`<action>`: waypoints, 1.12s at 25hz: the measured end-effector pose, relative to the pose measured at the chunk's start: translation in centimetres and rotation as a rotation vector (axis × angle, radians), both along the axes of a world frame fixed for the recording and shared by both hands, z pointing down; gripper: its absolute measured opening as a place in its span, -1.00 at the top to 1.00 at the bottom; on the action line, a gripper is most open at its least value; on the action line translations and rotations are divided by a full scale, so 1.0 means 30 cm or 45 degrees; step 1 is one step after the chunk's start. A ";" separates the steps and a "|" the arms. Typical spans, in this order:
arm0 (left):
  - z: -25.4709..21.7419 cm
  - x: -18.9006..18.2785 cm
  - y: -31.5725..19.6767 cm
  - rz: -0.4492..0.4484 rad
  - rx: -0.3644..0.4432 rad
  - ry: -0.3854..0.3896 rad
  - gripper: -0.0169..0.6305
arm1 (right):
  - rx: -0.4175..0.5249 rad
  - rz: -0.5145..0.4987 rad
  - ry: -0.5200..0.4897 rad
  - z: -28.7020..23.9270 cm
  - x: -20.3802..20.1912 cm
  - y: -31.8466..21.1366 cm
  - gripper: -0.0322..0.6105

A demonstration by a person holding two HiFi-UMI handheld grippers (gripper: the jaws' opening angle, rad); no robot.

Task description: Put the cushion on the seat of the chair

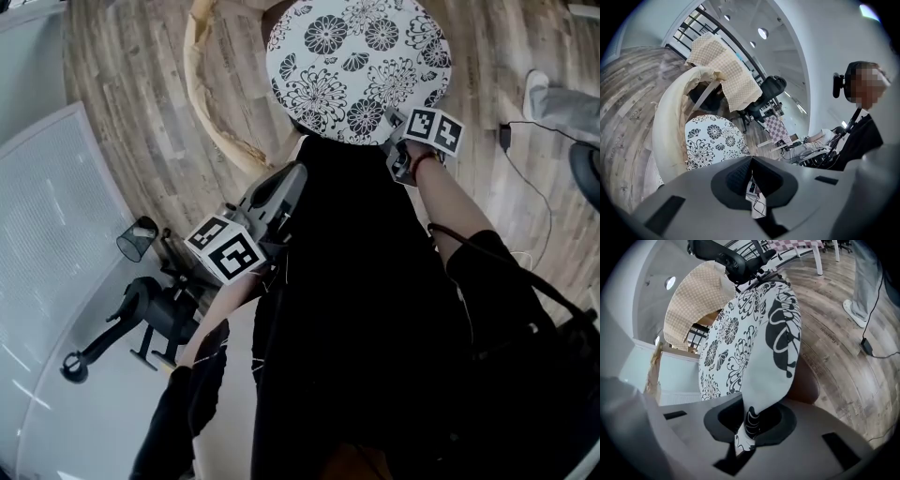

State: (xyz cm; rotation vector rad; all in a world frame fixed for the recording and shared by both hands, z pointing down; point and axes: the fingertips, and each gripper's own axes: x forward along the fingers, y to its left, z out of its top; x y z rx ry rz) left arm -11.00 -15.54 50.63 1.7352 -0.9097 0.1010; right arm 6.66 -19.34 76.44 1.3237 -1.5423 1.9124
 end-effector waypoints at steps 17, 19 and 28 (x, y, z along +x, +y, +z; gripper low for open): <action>0.013 -0.021 -0.007 -0.045 -0.023 -0.025 0.91 | -0.030 -0.080 0.178 0.039 0.069 0.011 0.41; 0.018 -0.022 -0.002 -0.050 -0.031 -0.027 0.91 | -0.037 -0.087 0.198 0.046 0.075 0.014 0.35; 0.013 -0.026 0.039 -0.100 -0.053 -0.042 0.90 | -0.060 -0.131 0.404 0.056 0.093 0.018 0.23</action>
